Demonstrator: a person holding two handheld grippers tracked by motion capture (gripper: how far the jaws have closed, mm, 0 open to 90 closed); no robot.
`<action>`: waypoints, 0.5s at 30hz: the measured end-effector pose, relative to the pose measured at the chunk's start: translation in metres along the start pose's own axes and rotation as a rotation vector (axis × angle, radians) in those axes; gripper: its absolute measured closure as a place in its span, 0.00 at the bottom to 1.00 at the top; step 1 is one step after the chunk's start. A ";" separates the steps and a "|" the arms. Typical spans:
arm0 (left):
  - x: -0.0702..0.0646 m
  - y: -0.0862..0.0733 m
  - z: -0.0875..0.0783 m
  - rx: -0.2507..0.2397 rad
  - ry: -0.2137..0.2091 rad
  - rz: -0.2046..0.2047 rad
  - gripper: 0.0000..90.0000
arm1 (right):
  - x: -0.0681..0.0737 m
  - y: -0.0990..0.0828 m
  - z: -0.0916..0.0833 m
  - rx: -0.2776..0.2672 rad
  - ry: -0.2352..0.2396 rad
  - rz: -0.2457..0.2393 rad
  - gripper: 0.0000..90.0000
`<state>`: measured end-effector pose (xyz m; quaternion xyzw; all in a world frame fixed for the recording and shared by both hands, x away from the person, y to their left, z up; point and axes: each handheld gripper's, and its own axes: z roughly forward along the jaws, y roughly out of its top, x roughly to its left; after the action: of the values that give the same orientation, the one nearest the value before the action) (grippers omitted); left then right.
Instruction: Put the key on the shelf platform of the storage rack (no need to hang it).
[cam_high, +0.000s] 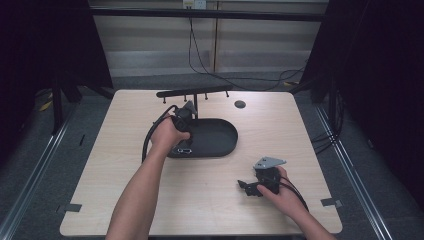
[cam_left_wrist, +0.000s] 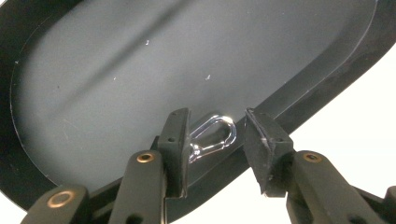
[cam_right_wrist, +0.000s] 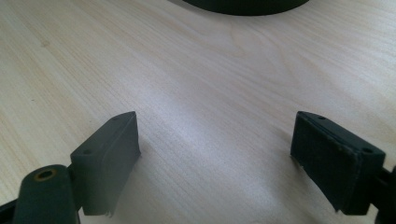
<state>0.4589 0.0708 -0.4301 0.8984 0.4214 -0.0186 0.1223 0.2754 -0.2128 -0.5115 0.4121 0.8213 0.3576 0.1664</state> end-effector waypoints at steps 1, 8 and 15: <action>0.000 0.000 0.000 -0.003 0.002 -0.005 0.67 | 0.000 0.000 0.000 0.000 0.000 0.000 0.17; -0.003 -0.003 -0.005 -0.010 -0.003 -0.001 0.65 | 0.000 0.000 0.000 0.003 0.000 0.005 0.17; -0.006 -0.006 -0.011 -0.014 -0.008 0.004 0.60 | 0.000 0.000 0.000 0.004 0.000 0.007 0.17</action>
<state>0.4499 0.0726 -0.4201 0.8982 0.4194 -0.0192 0.1305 0.2749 -0.2125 -0.5113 0.4153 0.8206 0.3565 0.1644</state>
